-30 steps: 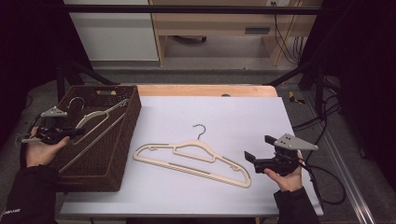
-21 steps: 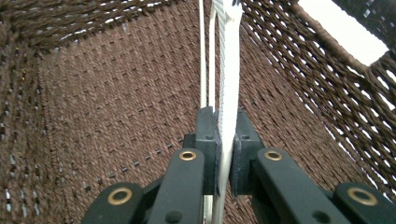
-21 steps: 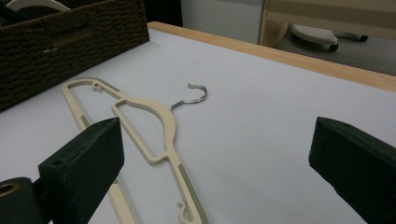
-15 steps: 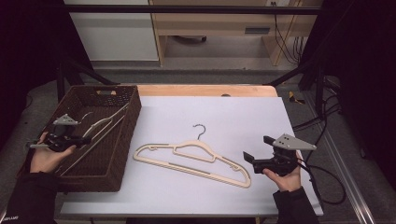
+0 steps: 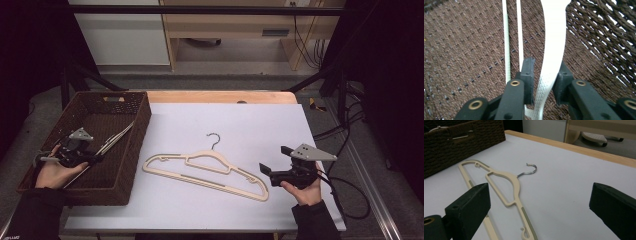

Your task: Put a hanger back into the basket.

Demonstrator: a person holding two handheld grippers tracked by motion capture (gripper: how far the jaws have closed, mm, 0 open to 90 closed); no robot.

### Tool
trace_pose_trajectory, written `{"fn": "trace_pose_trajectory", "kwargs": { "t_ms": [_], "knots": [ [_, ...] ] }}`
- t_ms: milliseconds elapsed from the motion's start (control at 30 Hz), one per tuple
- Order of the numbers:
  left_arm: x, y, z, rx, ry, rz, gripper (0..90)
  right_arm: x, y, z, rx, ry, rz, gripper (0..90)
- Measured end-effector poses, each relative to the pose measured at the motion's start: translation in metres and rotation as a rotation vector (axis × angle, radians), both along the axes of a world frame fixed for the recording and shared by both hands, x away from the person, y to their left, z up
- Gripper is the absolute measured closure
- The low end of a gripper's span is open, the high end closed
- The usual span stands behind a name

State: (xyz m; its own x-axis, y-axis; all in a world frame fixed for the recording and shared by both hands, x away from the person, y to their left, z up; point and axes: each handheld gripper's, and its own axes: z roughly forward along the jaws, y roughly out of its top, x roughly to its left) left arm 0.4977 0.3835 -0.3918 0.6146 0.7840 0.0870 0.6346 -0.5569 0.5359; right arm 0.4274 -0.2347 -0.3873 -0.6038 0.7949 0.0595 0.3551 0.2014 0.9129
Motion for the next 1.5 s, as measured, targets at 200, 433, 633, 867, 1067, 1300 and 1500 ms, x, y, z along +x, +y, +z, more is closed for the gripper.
{"fn": "trace_pose_trajectory", "kwargs": {
  "t_ms": [200,433,633,867,1067,1300,1500],
  "knots": [
    [0.0,-0.002,-0.002,0.026,0.013,-0.001,61.4,0.0,0.0,0.0,0.0,-0.004,0.004,3.7],
    [0.0,-0.007,-0.004,0.063,0.014,-0.023,45.5,-0.001,0.0,0.001,0.001,-0.005,0.007,3.7],
    [-0.004,-0.004,0.008,0.019,-0.04,-0.012,39.1,-0.001,0.0,0.002,0.006,-0.009,0.007,3.7],
    [-0.017,0.001,0.034,-0.075,-0.179,0.027,28.2,-0.002,0.001,0.004,0.009,-0.013,0.006,3.8],
    [-0.032,-0.007,0.054,-0.216,-0.321,0.058,16.9,-0.002,0.003,0.006,0.014,-0.02,0.014,4.0],
    [-0.053,-0.034,0.07,-0.374,-0.437,0.048,10.2,0.0,0.007,0.008,0.015,-0.031,0.033,4.6],
    [-0.069,-0.06,0.071,-0.503,-0.494,0.019,9.3,0.002,0.011,0.009,0.022,-0.036,0.041,4.8]
  ]
}}
